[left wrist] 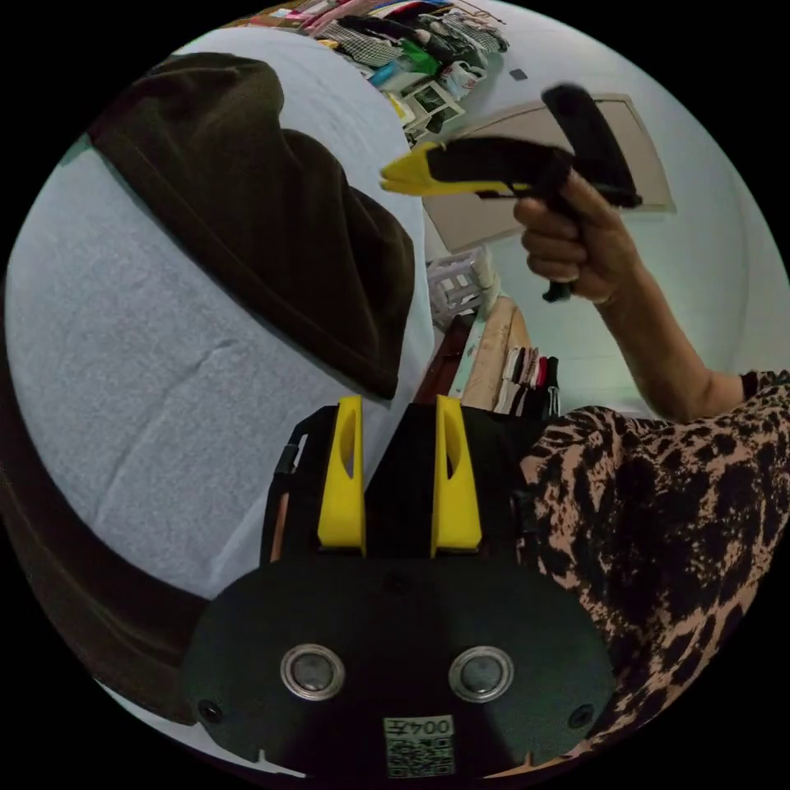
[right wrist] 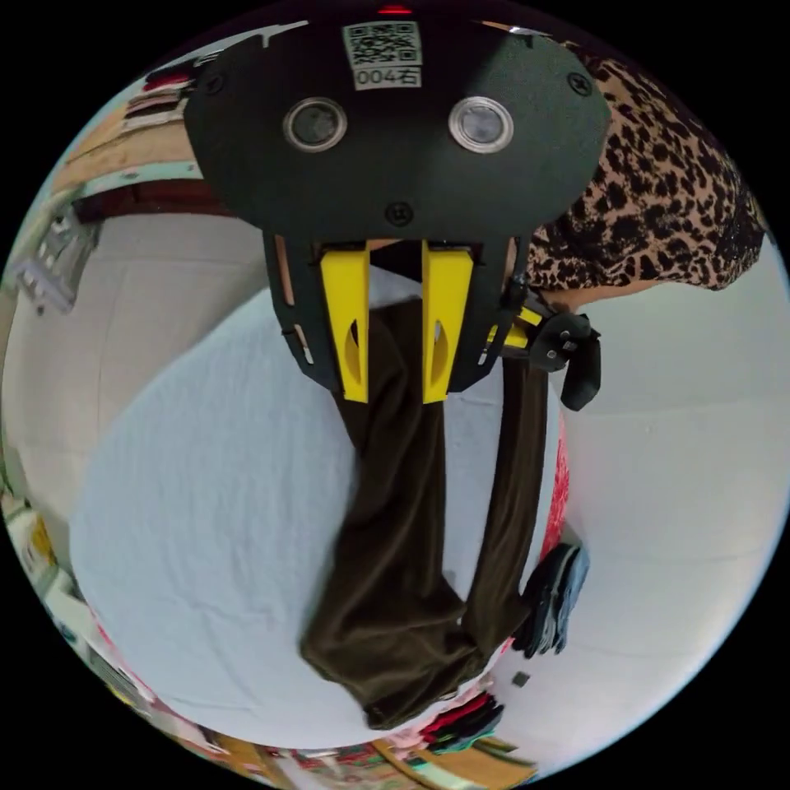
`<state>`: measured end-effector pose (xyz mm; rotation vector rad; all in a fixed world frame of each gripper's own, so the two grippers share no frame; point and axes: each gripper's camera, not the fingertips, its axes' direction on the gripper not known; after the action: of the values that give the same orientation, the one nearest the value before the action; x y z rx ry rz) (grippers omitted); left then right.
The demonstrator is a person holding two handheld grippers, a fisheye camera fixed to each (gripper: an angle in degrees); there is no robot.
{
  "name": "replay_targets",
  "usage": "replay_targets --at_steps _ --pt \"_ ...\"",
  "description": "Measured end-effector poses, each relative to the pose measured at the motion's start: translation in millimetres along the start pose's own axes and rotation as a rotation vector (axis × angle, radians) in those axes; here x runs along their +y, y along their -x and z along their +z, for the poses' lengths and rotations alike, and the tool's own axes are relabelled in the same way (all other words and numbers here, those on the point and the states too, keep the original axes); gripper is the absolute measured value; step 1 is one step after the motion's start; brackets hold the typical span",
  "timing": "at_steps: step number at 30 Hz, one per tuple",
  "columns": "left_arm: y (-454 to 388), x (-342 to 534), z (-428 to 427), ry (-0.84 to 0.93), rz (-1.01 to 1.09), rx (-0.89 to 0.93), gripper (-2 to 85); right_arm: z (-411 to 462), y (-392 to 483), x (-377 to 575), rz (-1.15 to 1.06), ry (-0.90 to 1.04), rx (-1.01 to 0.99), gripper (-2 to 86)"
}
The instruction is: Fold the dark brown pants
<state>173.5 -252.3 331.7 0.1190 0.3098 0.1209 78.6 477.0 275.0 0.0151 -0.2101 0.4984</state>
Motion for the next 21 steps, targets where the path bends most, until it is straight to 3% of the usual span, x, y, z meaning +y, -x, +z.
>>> replay_targets --at_steps 9,17,21 --pt "70 -16 -11 -0.09 -0.255 0.329 14.5 12 -77 91 0.292 -0.092 -0.285 9.0" --pt "94 -38 -10 -0.069 -0.398 0.396 7.2 14 -62 103 0.264 -0.107 -0.358 8.4" --pt "88 -32 -65 -0.207 -0.363 0.478 4.5 -6 -35 115 0.171 -0.183 -0.352 8.6"
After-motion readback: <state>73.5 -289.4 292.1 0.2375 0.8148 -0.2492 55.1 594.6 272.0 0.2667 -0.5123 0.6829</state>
